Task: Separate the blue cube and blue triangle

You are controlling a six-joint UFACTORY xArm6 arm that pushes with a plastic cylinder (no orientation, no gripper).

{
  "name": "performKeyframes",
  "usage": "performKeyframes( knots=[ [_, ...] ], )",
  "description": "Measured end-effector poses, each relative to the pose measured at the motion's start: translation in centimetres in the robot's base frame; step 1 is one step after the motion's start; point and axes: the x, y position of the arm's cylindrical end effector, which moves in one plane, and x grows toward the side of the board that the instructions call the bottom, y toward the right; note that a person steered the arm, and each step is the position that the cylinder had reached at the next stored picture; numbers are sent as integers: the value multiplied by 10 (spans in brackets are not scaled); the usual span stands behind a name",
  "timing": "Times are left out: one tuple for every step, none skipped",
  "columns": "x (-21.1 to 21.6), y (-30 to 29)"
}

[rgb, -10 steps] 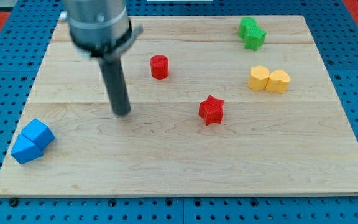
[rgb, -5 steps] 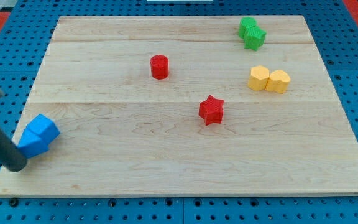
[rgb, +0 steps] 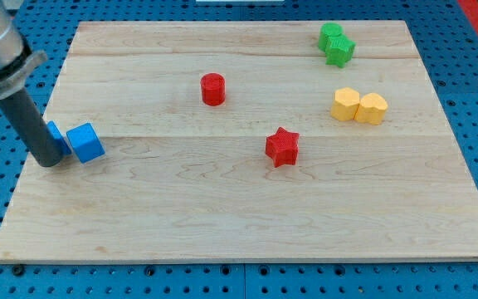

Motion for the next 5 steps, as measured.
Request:
performKeyframes(
  knots=[
    [-15,5],
    [-25,44],
    [-15,55],
    [-29,64],
    [-46,70]
  ],
)
